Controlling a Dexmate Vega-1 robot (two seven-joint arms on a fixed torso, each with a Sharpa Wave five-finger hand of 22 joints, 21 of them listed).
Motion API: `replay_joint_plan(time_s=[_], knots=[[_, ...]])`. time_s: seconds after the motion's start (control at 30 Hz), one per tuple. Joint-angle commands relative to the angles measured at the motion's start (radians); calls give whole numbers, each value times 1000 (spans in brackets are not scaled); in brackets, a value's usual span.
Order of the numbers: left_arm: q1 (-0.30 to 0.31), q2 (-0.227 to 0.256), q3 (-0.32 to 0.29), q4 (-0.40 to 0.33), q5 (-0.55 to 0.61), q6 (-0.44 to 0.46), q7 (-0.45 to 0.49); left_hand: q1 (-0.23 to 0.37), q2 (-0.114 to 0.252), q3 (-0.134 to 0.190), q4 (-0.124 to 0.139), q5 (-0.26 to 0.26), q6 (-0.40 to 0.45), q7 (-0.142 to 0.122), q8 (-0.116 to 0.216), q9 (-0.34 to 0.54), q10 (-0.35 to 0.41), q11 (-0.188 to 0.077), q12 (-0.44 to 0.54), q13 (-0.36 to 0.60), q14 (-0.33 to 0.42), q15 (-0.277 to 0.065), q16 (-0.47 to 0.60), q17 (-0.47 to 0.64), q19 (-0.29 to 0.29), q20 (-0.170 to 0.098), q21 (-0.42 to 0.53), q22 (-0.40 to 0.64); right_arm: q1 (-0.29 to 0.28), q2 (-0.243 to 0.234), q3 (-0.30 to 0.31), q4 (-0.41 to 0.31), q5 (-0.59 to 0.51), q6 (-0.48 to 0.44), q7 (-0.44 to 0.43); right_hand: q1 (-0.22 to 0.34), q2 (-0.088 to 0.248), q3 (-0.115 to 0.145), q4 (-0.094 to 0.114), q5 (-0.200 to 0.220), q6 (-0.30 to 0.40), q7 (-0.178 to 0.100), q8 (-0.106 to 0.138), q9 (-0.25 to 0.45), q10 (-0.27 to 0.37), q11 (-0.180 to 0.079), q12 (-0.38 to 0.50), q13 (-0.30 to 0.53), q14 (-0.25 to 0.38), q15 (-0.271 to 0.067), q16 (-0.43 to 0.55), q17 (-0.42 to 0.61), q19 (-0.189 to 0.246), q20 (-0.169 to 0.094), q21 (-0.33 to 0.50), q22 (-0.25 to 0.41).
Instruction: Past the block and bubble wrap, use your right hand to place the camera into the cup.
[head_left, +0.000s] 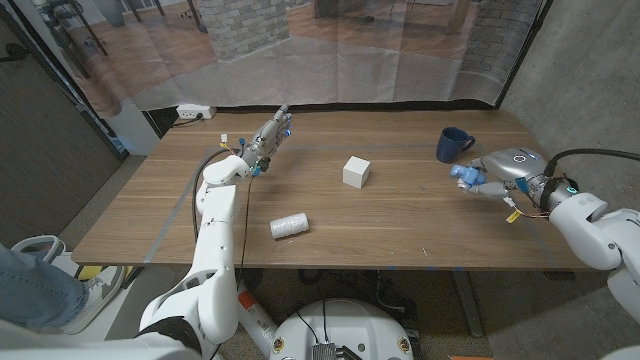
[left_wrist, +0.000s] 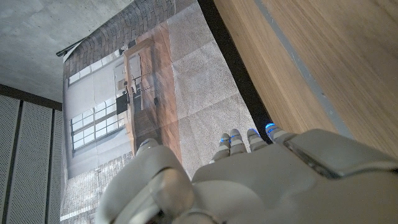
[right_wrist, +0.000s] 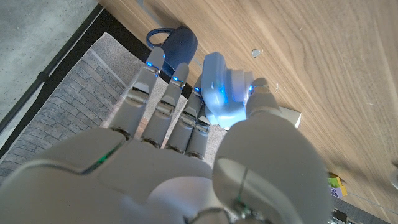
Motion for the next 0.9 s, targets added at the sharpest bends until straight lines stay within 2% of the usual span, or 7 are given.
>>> replay_joint_plan(time_s=[0.03,0.37,0.9], knots=[[24,-7,4,-44,2,8,3,4,6,-9,2,-3,1,5,3,4,3,-5,2,5,2,-2,3,6,-2,2,-3,4,37,-16,-6,2,-11,-9,-9,72,82,8,2,9,131,-118,2,4,12,0,-5,4,7,-32,-1,3,1,-4,3,1],[34,-11,9,-66,6,20,5,8,8,-9,1,-3,2,4,3,4,4,-6,2,4,4,-3,4,5,-3,4,-3,4,80,-27,-22,38,-18,-15,-53,73,83,10,3,9,133,-118,-1,4,16,-1,-7,4,16,-32,0,3,3,-6,4,2],[41,-14,10,-84,14,39,12,13,12,-12,0,-4,4,3,3,4,2,-5,1,4,4,-3,3,5,-4,3,-3,4,170,-59,-80,92,-13,-56,-68,76,83,14,3,9,133,-118,-7,4,15,-2,-12,4,24,-37,-1,3,3,-8,4,2]])
